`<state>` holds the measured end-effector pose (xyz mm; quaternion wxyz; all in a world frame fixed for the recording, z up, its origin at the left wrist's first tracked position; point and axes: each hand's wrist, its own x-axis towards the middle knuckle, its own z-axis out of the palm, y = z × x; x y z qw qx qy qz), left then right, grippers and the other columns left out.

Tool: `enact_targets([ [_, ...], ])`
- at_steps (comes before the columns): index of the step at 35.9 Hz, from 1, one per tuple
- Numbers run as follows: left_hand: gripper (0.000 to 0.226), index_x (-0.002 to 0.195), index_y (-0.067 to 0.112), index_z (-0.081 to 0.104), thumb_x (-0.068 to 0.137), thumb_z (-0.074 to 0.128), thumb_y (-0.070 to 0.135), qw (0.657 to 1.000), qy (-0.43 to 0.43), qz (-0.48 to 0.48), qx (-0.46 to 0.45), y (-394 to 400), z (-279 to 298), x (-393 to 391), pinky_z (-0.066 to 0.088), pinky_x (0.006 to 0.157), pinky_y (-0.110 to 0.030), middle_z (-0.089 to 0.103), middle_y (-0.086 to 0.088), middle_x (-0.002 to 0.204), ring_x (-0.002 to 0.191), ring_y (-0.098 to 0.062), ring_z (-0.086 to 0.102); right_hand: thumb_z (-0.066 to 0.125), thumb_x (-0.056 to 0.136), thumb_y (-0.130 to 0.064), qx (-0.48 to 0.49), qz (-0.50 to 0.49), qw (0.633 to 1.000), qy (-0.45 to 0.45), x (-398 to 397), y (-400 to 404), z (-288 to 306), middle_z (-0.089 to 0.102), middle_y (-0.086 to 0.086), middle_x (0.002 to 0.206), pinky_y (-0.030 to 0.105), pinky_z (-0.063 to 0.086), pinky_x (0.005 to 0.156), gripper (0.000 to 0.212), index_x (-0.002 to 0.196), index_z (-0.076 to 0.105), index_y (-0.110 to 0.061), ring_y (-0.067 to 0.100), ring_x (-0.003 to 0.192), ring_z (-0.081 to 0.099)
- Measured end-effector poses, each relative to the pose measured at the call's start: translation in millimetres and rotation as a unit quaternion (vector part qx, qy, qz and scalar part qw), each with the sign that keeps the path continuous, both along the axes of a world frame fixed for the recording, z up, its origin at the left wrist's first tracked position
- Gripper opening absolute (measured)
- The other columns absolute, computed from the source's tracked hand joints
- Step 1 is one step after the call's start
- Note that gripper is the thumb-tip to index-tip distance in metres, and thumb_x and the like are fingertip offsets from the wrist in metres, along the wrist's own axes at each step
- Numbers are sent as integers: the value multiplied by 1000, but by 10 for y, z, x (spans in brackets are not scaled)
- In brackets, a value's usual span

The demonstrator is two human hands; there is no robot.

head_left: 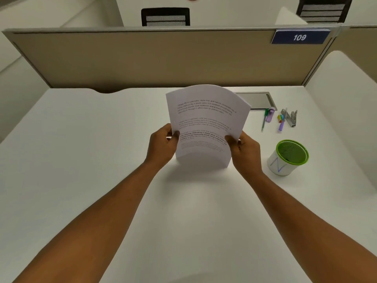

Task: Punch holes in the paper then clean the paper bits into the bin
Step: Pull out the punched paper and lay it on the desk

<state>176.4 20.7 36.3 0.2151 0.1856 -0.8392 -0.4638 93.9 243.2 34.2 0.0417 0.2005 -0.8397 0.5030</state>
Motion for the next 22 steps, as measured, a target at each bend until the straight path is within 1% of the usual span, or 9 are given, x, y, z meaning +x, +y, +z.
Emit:
enact_targets([
  [3, 19, 115, 21, 65, 99, 56, 25, 1000, 12, 19, 6, 10, 54, 4, 46, 62, 0, 66, 12, 97, 81, -2, 63, 51, 100, -27, -9, -18, 1000, 15, -22, 6, 56, 71, 2, 105, 4, 45, 65, 23, 115, 65, -15, 20, 88, 66],
  [6, 18, 115, 22, 64, 99, 57, 26, 999, 26, 33, 13, 2, 66, 6, 45, 62, -1, 66, 13, 96, 81, -4, 64, 52, 100, -24, -28, -21, 999, 21, 9, -13, 106, 69, -3, 103, 2, 44, 62, 21, 113, 65, -15, 17, 86, 65],
  [8, 15, 112, 24, 64, 99, 58, 26, 999, 28, 37, 18, -5, 51, 19, 46, 63, -1, 66, 13, 94, 81, -6, 65, 51, 100, -25, -35, -15, 999, 20, 52, -34, 109, 69, -6, 103, 4, 47, 64, 21, 114, 65, -17, 15, 86, 64],
  [12, 11, 108, 25, 63, 98, 60, 24, 998, 39, 46, 22, -15, 15, 74, 49, 65, -4, 65, 16, 92, 82, -8, 65, 50, 100, -29, -42, -13, 999, 15, 138, -64, 54, 69, -7, 104, 15, 55, 68, 22, 113, 64, -20, 13, 87, 66],
  [14, 10, 107, 27, 61, 98, 60, 24, 998, 28, 44, 30, -20, -32, 97, 49, 65, -4, 63, 20, 92, 83, -7, 64, 50, 100, -32, -31, -11, 999, 0, 176, -77, 7, 69, -5, 104, 13, 53, 68, 24, 114, 64, -19, 14, 86, 66],
  [17, 20, 118, 23, 62, 99, 58, 26, 999, -16, 24, 43, -18, -138, 107, 50, 67, -7, 65, 12, 100, 88, -10, 63, 49, 97, -39, -5, 4, 1000, -24, 217, -88, -78, 69, -4, 107, 13, 51, 71, 32, 120, 62, -19, 15, 87, 65],
  [19, 25, 124, 20, 61, 100, 55, 26, 998, -46, 17, 33, -22, -221, 109, 47, 66, -5, 67, 6, 108, 91, -14, 64, 49, 97, -39, 10, 1, 999, -43, 230, -81, -140, 70, -2, 110, 23, 55, 76, 35, 123, 61, -19, 18, 89, 65],
  [21, 26, 124, 17, 61, 102, 51, 25, 998, -60, 20, 20, -32, -297, 113, 44, 66, -4, 69, 2, 112, 93, -15, 64, 50, 97, -36, 18, -6, 998, -63, 231, -64, -204, 69, 0, 115, 33, 56, 83, 34, 127, 59, -20, 21, 92, 66],
  [22, 26, 124, 16, 62, 102, 50, 24, 998, -65, 23, 15, -38, -323, 114, 43, 67, -5, 70, 0, 114, 93, -16, 65, 51, 98, -35, 21, -8, 997, -73, 231, -55, -230, 69, 0, 118, 36, 56, 87, 34, 128, 58, -21, 22, 94, 66],
])
